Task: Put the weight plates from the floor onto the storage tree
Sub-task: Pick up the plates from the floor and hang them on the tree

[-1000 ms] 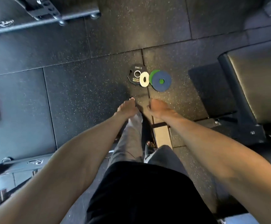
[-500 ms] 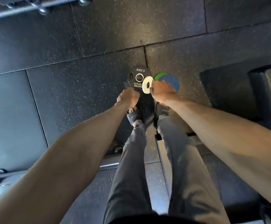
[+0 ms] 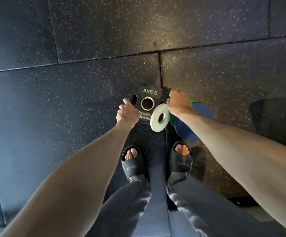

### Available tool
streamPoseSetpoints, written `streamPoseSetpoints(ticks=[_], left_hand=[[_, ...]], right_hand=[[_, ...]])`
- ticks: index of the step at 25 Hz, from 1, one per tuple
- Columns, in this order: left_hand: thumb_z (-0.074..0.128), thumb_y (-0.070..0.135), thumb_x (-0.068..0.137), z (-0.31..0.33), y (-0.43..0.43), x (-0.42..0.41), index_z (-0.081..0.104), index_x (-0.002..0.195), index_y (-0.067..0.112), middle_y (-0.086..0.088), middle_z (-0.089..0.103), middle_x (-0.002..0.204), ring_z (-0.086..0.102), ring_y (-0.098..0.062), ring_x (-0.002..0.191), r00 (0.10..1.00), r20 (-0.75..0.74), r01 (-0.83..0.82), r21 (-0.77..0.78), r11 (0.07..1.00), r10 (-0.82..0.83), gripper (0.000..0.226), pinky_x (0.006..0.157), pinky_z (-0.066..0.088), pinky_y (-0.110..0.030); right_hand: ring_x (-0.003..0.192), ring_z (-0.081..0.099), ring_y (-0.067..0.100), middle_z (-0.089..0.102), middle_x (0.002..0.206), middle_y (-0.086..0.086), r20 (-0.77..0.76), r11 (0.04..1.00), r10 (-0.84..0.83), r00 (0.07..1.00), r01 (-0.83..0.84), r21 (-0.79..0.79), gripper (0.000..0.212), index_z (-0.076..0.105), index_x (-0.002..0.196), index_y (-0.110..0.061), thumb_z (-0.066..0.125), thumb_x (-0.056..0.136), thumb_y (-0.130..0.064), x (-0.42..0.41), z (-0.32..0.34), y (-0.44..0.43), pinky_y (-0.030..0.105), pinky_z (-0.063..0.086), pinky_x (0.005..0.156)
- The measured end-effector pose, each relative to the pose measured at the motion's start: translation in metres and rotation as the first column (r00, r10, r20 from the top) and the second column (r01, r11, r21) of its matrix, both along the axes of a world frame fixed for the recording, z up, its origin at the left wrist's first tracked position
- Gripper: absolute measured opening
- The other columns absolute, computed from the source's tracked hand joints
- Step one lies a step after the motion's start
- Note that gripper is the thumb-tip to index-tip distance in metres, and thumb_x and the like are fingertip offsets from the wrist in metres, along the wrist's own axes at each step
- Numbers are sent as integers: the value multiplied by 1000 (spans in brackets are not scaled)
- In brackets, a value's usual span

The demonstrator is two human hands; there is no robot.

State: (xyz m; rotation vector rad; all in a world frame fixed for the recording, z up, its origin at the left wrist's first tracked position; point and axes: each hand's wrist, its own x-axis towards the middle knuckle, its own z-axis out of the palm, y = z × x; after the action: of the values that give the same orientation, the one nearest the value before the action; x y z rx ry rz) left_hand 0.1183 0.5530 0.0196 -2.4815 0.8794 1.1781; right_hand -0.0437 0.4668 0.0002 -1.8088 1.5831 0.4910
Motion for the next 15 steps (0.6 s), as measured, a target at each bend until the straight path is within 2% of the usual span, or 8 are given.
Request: streamPoseSetpoints(ticks=[2,4,7,9,10,12,15], left_hand=[[38,26,102,-34,-10,7,14,153,5,-26,42,143,48,-42,127,999,35,-2,-14,1000,2,60,101,41,-50],[39,32,102,-58,-16,13,13,153,6,-25,44,142,49,-41,127,999,46,3,-16,1000,-2,63,100,42,-50],[39,28,102,-87,-19,13,14,152,5,-24,50,138,52,-40,124,999,50,19,12,1000,-20,60,97,45,-47],[39,22,103,-98,-20,14,18,150,4,-23,54,135,55,-39,122,997,74,25,12,1000,-26,54,95,46,-45],[40,21,103,-102,-21,15,20,149,4,-22,55,133,55,-39,122,997,75,26,6,1000,-27,53,94,47,-45],[44,18,103,-111,-23,20,21,148,5,-22,57,129,57,-38,119,996,74,53,-10,999,-52,53,92,48,-44],[44,9,101,-113,-20,26,23,147,4,-22,63,119,61,-38,111,990,85,119,-52,991,-115,51,86,50,-42]], right_hand=[[113,59,35,64,118,15,-34,1000,8,999,-7,29,27,59,118,-10,55,96,-26,6,-39,-11,40,49,89],[105,64,37,65,115,16,-84,993,50,995,-40,115,27,60,112,-9,60,95,-29,10,-60,-20,41,53,84],[77,69,35,67,89,16,-97,952,23,995,8,305,22,62,89,-1,69,89,-22,16,-77,-31,45,62,71],[69,70,33,66,76,15,-121,932,47,992,0,363,22,65,81,-2,78,81,-20,21,-81,-36,46,62,67],[72,71,33,67,77,15,-141,933,66,988,-11,361,25,67,85,-1,81,77,-20,26,-82,-37,46,62,69],[84,71,34,70,93,16,-187,952,86,978,-25,307,39,68,106,0,82,75,-20,33,-89,-34,45,61,75],[104,66,35,65,116,17,-237,981,61,969,-14,195,49,55,127,-1,73,83,-15,37,-90,-21,42,57,84]])
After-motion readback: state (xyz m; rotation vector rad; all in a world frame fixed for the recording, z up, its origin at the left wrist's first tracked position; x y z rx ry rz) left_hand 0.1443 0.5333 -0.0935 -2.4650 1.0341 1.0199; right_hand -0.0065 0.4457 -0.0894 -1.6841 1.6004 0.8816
